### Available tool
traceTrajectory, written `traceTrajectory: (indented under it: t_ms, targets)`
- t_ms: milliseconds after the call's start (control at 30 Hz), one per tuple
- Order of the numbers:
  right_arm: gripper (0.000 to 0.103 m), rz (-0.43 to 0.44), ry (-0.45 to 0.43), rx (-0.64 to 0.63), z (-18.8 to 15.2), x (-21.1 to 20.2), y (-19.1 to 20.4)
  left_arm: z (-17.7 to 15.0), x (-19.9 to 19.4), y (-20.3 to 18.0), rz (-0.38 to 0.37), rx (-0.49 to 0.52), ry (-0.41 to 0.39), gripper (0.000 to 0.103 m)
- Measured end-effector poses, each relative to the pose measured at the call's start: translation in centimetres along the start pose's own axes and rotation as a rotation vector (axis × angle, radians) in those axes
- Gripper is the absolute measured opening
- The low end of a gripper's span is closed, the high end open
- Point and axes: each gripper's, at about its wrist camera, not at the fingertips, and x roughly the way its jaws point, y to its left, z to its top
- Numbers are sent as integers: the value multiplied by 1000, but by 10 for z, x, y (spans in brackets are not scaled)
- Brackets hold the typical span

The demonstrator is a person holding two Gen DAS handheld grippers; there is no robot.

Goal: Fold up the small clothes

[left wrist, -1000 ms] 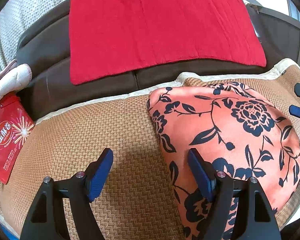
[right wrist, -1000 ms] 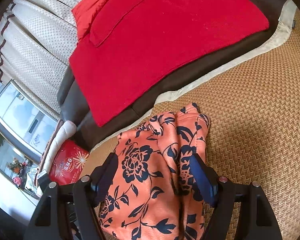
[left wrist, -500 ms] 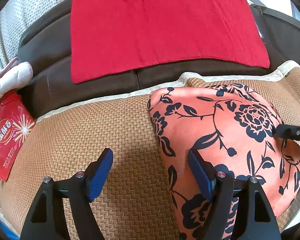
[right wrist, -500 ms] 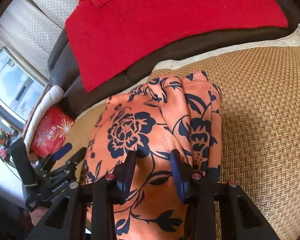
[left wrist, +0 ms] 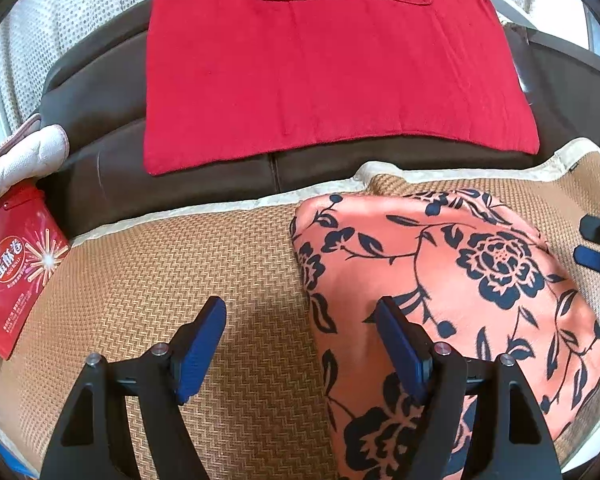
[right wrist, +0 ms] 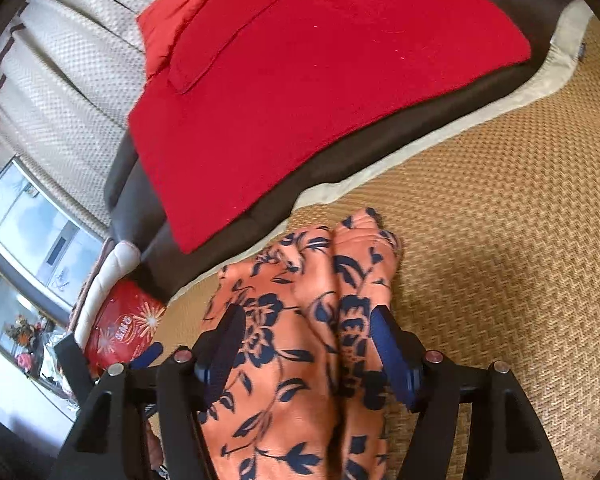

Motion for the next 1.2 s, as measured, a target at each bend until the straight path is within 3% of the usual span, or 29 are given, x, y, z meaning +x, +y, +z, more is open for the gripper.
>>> traceTrajectory:
  t_ms: [533, 1200]
  targets:
    - [69, -16, -10, 31, 3, -9, -21, 6, -2, -25, -34, 5, -2, 78]
    - [69, -11, 31, 3, 0, 4, -12, 7, 6, -30, -46, 10, 20, 78]
